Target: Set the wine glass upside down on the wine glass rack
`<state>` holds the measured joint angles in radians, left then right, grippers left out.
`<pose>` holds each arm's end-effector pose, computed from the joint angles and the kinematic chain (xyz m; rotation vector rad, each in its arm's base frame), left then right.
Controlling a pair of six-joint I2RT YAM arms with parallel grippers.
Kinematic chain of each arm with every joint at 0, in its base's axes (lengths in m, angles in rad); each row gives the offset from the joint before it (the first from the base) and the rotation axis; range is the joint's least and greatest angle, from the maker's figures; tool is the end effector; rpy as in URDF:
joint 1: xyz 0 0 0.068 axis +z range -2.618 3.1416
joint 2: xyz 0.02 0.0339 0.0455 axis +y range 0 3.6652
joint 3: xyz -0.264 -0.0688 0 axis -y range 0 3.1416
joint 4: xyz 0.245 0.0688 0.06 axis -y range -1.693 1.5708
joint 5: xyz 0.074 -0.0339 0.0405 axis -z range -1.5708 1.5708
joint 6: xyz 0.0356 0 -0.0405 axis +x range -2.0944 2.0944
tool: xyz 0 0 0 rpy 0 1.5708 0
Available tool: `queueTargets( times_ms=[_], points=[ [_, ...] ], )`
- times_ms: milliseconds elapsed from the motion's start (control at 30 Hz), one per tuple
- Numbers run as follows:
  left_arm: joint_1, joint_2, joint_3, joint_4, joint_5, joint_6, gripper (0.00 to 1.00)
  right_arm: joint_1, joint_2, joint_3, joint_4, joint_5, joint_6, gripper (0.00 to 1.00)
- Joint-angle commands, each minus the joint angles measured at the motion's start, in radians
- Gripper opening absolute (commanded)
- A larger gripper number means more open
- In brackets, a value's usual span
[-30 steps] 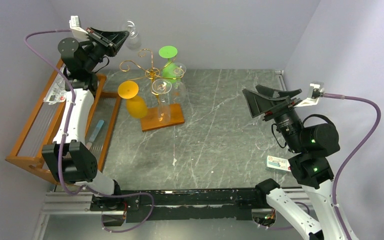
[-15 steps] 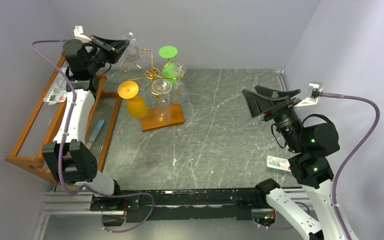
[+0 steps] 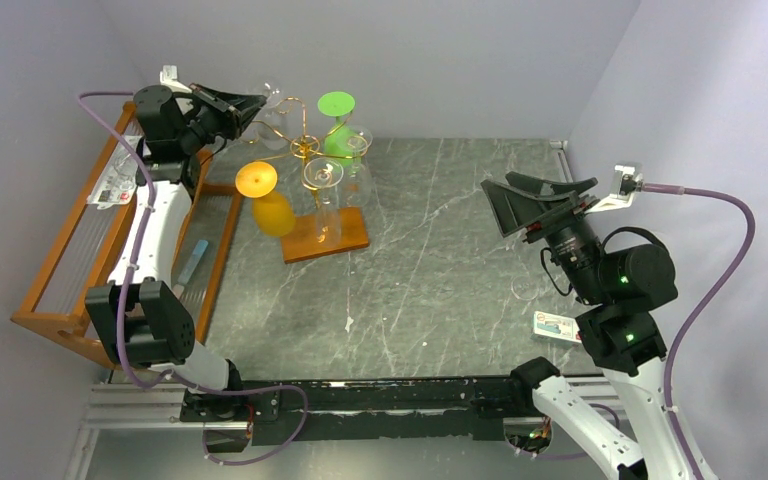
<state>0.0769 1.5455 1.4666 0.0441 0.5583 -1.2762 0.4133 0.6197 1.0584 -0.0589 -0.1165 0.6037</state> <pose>0.3668 0.0093 0.4143 -0.7047 1.6372 -1.3428 0.0926 0.0451 0.4658 0.0117 1.2490 0.9576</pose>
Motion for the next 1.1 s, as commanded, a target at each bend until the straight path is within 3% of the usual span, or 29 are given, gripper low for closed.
queueTargets(
  times_ms=[0,667,1067],
  points=[
    [-0.002,-0.044,-0.028,0.064,0.07,-0.044,0.05,0.004,-0.001,0.011,-0.016,-0.002,-0.001,0.85],
    [-0.138,-0.013,-0.004,0.064,0.017,-0.033,0.05,0.004,0.0,0.002,-0.031,0.009,0.004,0.85],
    [-0.138,0.082,0.138,0.02,-0.033,-0.016,0.05,0.003,0.01,0.001,-0.02,0.008,0.003,0.85]
  ],
)
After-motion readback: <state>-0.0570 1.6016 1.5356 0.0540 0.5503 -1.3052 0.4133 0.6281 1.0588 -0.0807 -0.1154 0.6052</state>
